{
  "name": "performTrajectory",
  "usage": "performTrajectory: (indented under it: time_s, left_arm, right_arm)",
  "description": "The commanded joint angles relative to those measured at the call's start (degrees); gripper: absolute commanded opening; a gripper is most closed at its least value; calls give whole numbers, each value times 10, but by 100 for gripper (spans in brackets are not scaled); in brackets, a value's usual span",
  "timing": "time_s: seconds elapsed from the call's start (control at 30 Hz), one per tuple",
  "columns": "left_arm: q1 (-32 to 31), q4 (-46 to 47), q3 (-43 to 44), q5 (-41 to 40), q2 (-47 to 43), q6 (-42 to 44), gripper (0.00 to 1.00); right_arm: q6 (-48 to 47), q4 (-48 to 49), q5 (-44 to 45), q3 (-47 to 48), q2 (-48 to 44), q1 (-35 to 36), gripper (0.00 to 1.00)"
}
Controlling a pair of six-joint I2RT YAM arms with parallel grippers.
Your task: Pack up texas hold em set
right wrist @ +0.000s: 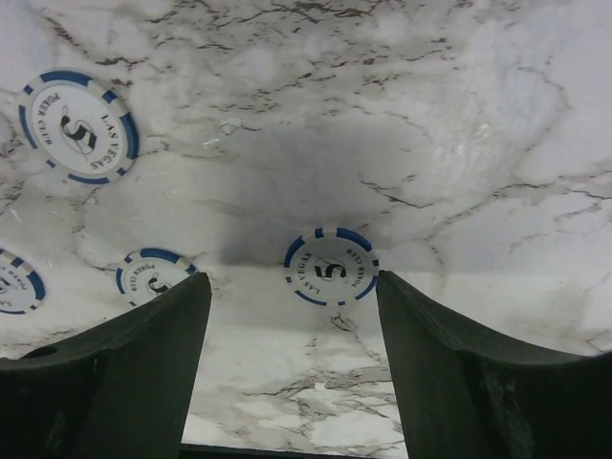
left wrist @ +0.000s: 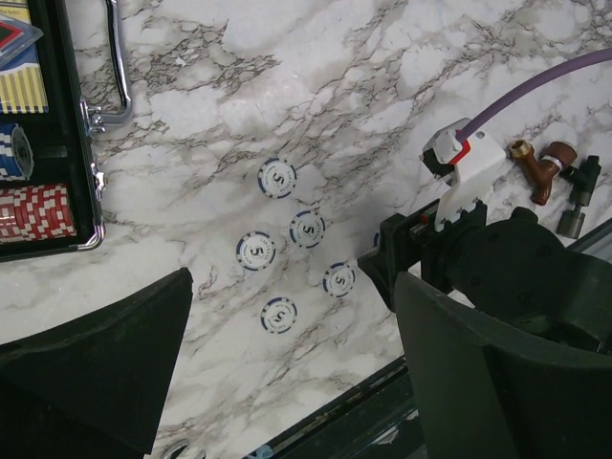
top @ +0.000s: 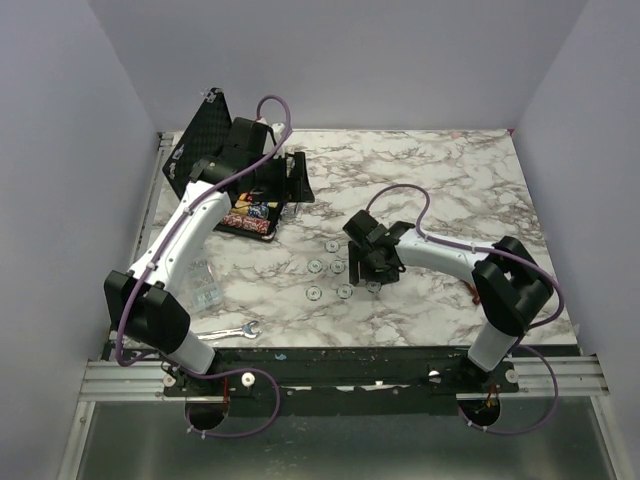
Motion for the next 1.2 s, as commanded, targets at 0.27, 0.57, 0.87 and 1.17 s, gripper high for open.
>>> performTrajectory:
  time_s: [0.27,0.57,0.87,1.17]
  left_arm:
    - [-39,-2,10,-20,13,19,85]
    - [-45,-2,9,-35,14,25,85]
    - [-51,-5,12,-36,12,26,85]
    - [-51,-4,11,-34,14,27,85]
  right_arm:
    - [-3,-7,44,-4,16,0,67]
    - [-6,1,39,-12,23,0,63]
    - [-9,-1,27,-12,39,-1,55]
    - [-18,10,20,-29,36,0,44]
